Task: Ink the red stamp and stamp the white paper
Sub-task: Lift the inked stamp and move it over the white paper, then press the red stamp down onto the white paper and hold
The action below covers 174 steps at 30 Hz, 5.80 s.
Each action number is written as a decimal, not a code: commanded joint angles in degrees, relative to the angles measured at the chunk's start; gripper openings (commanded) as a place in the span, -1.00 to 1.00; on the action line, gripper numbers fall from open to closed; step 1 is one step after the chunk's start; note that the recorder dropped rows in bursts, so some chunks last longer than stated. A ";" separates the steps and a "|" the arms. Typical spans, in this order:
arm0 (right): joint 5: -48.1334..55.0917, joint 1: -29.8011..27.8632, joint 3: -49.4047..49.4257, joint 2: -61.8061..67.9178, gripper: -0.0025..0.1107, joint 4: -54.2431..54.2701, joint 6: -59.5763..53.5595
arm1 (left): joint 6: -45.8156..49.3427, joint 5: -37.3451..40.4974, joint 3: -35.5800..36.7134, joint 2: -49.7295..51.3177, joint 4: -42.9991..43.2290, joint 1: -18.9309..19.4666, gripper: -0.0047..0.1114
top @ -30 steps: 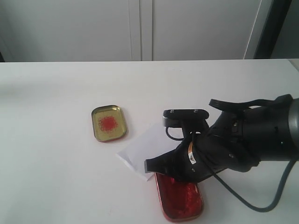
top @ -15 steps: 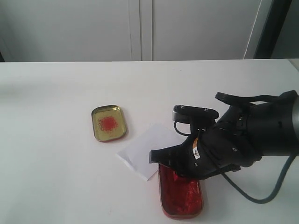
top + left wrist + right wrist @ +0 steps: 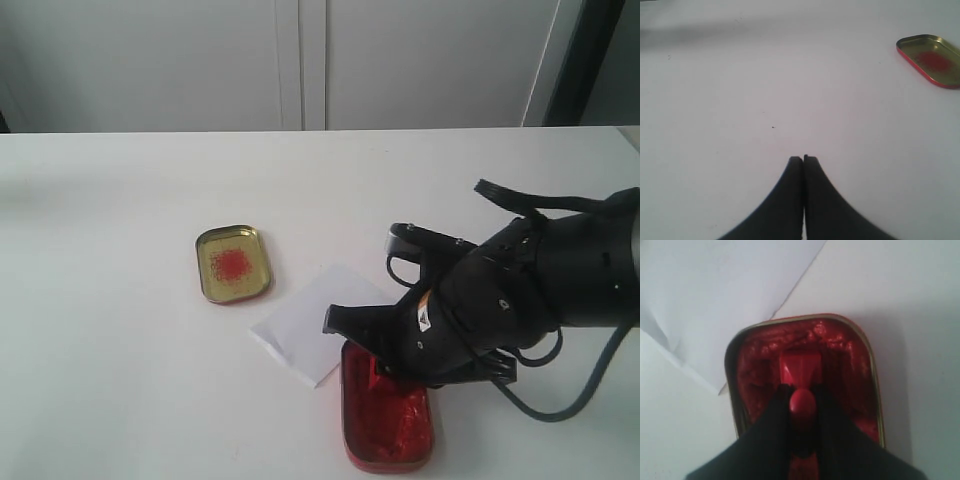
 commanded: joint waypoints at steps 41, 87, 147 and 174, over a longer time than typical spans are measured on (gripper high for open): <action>18.82 -0.62 -21.43 4.08 -0.96 -0.76 -25.68 | -0.14 -0.15 0.22 -0.25 0.00 0.03 -0.92; 30.98 -0.62 -41.59 21.09 -0.96 -1.23 -24.49 | -0.14 -0.15 0.22 -0.25 0.00 0.03 -0.92; 30.89 -0.62 -41.37 37.04 -0.96 -4.04 -15.68 | -0.14 -0.15 0.22 -0.25 0.00 0.03 -0.92; 30.10 -0.62 -41.57 36.23 -0.96 -4.04 -15.15 | -0.14 -0.15 0.22 -0.25 0.00 0.03 -0.92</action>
